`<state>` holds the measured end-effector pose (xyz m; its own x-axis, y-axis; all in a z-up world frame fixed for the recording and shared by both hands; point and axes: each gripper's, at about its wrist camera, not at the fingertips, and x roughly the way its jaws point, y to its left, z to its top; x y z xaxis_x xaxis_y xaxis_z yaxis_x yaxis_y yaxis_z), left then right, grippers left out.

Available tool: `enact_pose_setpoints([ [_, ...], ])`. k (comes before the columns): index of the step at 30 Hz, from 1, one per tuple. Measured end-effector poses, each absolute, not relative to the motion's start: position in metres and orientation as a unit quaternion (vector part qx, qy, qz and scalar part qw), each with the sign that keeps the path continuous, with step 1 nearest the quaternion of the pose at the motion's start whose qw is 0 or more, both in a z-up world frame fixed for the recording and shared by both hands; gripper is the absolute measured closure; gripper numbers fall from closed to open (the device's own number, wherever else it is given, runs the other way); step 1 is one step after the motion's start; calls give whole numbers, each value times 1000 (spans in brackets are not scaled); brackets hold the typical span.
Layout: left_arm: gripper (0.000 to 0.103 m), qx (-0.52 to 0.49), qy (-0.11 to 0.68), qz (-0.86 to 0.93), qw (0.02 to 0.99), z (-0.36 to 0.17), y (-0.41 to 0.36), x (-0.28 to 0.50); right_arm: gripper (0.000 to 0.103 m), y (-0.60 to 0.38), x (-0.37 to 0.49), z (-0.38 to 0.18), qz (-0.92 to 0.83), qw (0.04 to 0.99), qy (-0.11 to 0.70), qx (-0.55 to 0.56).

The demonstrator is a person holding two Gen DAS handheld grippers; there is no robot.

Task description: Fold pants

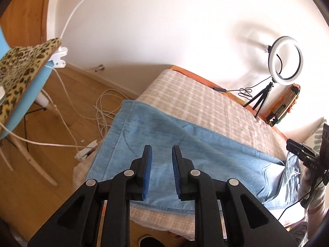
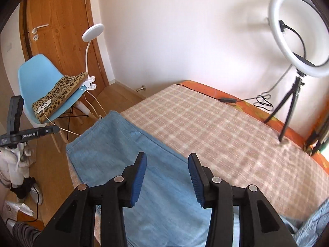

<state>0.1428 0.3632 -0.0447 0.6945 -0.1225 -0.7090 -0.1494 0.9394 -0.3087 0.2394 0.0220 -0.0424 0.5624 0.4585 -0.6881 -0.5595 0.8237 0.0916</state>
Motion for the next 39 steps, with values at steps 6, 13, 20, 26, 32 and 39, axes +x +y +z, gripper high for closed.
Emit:
enact_pose_setpoints([
  [6, 63, -135, 403, -84, 901, -25, 258, 194, 56, -137, 194, -56, 156, 915, 372, -21],
  [13, 61, -145, 446, -198, 861, -30, 120, 242, 56, -299, 171, -75, 19, 919, 392, 36],
  [20, 51, -136, 491, -274, 815, -56, -32, 287, 52, -410, 157, -100, -54, 910, 400, 92],
  [26, 48, -116, 529, -305, 783, -79, -154, 332, 52, -478, 143, -127, -69, 895, 399, 187],
  [32, 48, -108, 555, -318, 761, -105, -210, 374, 52, -504, 120, -105, -66, 907, 361, 207],
  [39, 48, -108, 585, -320, 737, -131, -227, 381, 50, -522, 120, -127, -78, 888, 395, 222],
])
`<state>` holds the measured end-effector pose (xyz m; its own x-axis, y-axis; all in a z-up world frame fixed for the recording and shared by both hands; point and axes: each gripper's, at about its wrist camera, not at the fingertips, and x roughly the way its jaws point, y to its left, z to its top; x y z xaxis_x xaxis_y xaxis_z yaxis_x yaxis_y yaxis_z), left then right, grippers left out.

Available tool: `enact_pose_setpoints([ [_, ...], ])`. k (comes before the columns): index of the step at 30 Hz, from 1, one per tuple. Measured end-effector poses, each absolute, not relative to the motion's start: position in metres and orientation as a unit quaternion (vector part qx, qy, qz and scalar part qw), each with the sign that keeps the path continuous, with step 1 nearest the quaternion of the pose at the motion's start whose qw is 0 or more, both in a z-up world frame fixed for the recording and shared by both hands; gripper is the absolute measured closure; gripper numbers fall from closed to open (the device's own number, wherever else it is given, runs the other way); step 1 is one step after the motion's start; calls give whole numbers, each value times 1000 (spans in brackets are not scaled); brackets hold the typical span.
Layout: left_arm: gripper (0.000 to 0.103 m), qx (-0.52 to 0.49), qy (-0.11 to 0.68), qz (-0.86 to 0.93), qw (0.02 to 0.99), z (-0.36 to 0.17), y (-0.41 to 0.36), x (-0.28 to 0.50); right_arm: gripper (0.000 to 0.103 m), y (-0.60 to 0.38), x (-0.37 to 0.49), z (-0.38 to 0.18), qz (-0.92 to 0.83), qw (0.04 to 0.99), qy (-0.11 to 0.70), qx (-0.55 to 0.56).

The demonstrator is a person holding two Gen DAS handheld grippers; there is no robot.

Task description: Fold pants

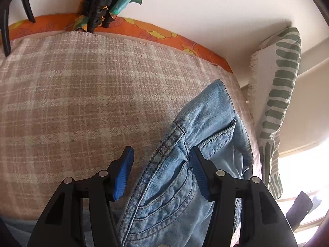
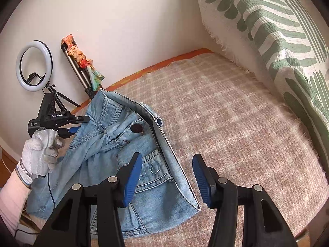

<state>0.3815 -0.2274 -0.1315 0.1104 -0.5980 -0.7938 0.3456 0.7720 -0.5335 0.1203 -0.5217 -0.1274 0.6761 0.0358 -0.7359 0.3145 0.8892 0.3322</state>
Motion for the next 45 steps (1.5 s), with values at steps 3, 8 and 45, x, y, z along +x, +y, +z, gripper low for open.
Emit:
enact_pose_setpoints([
  [3, 51, -89, 580, -323, 742, -131, -237, 378, 50, -526, 124, -139, -85, 882, 409, 219],
  [8, 96, -65, 557, -330, 759, -123, -249, 370, 50, -531, 124, -154, -83, 869, 429, 234],
  [45, 91, 146, 495, -484, 706, -99, -279, 124, 42, -536, 109, -184, 123, 795, 418, 423],
])
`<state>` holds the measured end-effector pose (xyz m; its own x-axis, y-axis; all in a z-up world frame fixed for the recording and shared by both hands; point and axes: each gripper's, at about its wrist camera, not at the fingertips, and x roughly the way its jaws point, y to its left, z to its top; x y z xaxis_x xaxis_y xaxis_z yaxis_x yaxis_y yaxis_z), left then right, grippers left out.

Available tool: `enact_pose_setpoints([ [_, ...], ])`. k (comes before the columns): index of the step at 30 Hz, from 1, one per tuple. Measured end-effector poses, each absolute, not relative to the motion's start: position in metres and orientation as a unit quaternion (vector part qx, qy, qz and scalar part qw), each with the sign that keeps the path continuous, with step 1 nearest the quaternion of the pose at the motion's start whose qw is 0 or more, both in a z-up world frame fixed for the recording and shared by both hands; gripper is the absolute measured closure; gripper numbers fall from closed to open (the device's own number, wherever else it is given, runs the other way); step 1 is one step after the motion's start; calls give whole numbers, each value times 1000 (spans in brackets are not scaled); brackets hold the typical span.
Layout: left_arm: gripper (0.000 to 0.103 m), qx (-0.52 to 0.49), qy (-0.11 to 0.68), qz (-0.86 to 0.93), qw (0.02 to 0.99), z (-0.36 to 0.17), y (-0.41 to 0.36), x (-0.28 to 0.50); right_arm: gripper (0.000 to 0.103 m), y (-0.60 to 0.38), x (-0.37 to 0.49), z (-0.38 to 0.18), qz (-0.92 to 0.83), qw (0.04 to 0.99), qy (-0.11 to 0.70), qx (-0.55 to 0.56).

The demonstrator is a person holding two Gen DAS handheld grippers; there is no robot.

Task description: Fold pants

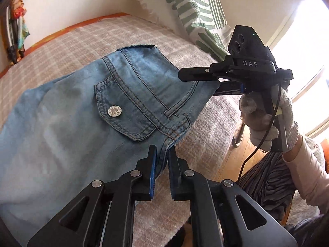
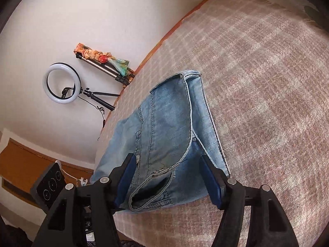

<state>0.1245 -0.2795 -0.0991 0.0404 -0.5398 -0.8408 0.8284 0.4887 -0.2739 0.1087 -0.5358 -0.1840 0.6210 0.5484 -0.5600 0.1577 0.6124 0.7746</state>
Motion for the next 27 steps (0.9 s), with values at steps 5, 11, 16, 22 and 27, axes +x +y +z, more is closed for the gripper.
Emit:
enact_pose_setpoints([
  [5, 91, 148, 466, -413, 769, -70, -177, 129, 65, -518, 114, -185, 89, 811, 450, 362],
  [11, 91, 204, 486, -292, 798, -88, -72, 137, 100, -529, 108, -172, 50, 835, 425, 347],
  [16, 77, 253, 484, -256, 798, -113, -41, 129, 101, -529, 108, -155, 30, 856, 410, 313],
  [22, 73, 252, 493, -261, 791, -134, -37, 134, 94, -521, 114, -170, 2, 850, 439, 293],
  [27, 73, 250, 479, -268, 798, -141, -40, 139, 52, -513, 116, -169, 18, 852, 443, 280],
])
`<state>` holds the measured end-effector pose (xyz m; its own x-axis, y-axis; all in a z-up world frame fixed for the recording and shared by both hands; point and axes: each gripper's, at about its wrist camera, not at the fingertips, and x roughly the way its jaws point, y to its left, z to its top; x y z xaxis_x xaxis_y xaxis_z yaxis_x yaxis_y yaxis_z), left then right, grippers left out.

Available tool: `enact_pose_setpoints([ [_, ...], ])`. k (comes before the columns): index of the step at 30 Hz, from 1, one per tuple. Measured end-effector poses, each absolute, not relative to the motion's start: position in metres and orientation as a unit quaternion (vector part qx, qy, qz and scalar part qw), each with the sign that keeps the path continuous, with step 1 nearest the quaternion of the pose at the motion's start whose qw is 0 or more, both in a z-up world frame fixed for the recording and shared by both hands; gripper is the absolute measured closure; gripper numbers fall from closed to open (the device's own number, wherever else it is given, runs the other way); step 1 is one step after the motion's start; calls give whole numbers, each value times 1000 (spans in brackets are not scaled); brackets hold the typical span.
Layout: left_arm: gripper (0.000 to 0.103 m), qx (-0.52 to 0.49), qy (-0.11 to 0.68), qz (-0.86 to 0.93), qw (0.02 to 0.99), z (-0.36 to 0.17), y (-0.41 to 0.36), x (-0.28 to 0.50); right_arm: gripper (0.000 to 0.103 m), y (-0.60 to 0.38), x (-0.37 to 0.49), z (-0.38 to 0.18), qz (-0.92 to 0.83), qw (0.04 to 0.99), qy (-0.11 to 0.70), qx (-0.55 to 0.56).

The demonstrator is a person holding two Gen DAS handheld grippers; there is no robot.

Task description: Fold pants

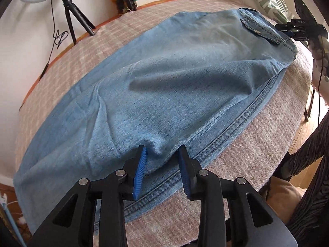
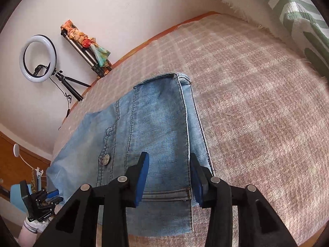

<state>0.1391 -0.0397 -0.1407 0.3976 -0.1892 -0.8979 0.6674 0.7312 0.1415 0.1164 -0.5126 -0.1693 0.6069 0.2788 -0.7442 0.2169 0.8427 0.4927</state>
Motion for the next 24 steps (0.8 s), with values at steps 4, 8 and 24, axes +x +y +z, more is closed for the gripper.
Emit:
enact_pose_setpoints([
  [4, 97, 247, 464, -280, 804, -139, -39, 138, 81, -495, 125, -174, 2, 858, 462, 224],
  [8, 99, 225, 451, -285, 816, -121, -32, 135, 100, -492, 129, -163, -17, 869, 451, 202],
  [24, 94, 112, 474, -258, 834, -101, 25, 113, 84, -499, 127, -137, -140, 882, 432, 128],
])
